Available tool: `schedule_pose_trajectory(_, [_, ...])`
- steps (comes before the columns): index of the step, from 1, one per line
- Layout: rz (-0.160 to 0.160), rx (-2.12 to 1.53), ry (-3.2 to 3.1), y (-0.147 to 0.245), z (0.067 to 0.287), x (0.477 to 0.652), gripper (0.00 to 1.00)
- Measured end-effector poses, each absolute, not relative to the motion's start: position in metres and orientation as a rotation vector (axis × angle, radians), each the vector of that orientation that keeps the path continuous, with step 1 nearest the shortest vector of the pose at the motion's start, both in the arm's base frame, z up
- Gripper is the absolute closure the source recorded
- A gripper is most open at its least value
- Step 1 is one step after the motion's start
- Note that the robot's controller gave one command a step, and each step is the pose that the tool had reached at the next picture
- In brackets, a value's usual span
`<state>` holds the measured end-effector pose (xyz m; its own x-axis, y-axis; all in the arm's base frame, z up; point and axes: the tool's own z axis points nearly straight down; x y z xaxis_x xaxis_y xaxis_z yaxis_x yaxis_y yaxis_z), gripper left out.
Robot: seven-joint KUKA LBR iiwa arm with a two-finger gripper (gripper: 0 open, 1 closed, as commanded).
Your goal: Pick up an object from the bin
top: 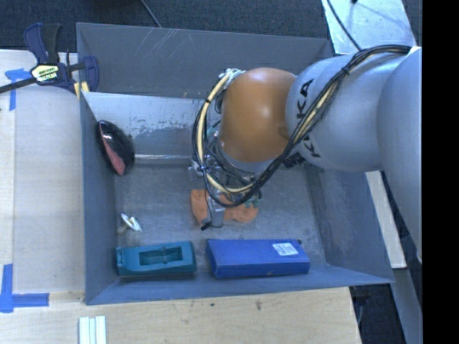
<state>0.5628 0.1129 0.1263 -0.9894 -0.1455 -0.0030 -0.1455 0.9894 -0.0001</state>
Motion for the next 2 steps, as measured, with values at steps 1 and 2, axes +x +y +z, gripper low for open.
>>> schedule_pose_trajectory(1, [0.002,0.091,3.136,0.0951,0.0711,0.5768,1.0])
schedule_pose_trajectory(2, [0.002,0.092,3.136,0.0951,0.0711,0.5767,1.0])
